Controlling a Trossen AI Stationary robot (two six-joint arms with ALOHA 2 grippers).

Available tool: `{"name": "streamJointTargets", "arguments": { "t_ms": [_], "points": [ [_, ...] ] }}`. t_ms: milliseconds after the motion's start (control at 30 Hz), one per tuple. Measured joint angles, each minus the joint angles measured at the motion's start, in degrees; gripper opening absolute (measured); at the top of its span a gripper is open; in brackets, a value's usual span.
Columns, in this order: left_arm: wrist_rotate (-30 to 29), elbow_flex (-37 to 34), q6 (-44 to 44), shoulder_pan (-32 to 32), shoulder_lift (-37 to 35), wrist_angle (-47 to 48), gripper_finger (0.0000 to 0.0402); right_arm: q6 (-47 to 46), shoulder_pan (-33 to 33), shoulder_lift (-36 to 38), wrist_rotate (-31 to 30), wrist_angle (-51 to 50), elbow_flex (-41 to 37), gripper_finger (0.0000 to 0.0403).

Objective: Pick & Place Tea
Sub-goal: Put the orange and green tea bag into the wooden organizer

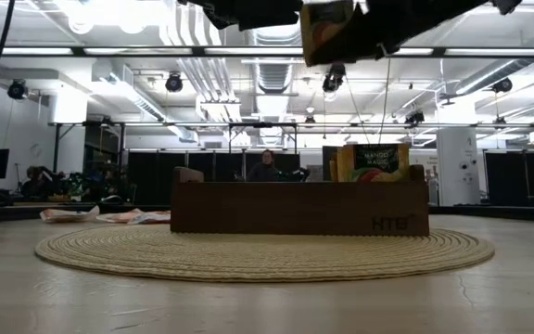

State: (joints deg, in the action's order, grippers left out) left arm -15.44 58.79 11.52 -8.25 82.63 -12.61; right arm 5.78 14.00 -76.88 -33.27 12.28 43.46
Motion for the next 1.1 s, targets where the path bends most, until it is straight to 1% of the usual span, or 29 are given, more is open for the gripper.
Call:
{"name": "streamJointTargets", "arguments": {
  "t_ms": [133, 233, 300, 433, 567, 633, 733, 867, 933, 967, 1033, 1100],
  "points": [
    [0.54, 0.01, -3.83, -0.52, 0.07, -1.60, 0.0215, 0.24, 2.15, -0.01, -0.07, 2.33, 0.00, 0.0013],
    [2.98, 0.02, -5.82, -0.75, 0.96, -3.62, 0.0215, 0.17, 3.05, -0.11, 0.00, 3.39, 0.00, 0.0013],
    [4.55, 0.02, -5.88, -0.92, 2.46, -6.33, 0.0215, -0.45, 3.34, -0.11, 0.04, 3.57, 0.00, 0.0013],
    [4.53, 0.00, -5.53, -1.02, 4.85, -11.99, 0.0215, -1.99, 3.46, -0.11, 0.05, 3.57, 0.00, 0.0013],
    [3.63, 0.26, -3.77, -0.98, 5.49, -13.28, 0.0204, -2.37, 4.05, -0.13, 0.08, 3.51, 0.00, 0.0013],
    [3.56, 0.28, -3.67, -0.98, 5.53, -12.96, 0.0185, -2.23, 4.17, -0.13, 0.15, 3.52, 0.00, 0.0013],
    [3.57, 0.32, -3.68, -1.00, 5.53, -13.31, 0.0143, -1.83, 4.15, -0.13, 0.21, 3.58, 0.00, 0.0013],
    [3.56, 0.30, -2.79, -0.99, 5.53, -13.00, 0.0066, -1.73, 4.16, -0.13, 0.28, 3.58, 0.00, 0.0013],
    [3.60, 0.20, -2.35, -1.00, 5.53, -13.07, 0.0024, -1.80, 4.16, -0.12, 1.34, 3.57, 0.00, 0.0018],
    [3.73, 0.19, -2.22, -1.00, 5.53, -12.97, 0.0012, -1.94, 4.12, -0.13, 2.44, 3.57, 0.00, 0.0022],
    [3.82, 0.19, -2.15, -1.00, 5.53, -12.74, 0.0006, -2.03, 4.11, -0.13, 5.27, 4.04, 0.00, 0.0035],
    [3.82, 0.19, -2.11, -1.05, 5.51, -12.61, 0.0002, -2.43, 4.14, -0.15, 6.51, 4.65, 0.01, 0.0049]
  ]
}}
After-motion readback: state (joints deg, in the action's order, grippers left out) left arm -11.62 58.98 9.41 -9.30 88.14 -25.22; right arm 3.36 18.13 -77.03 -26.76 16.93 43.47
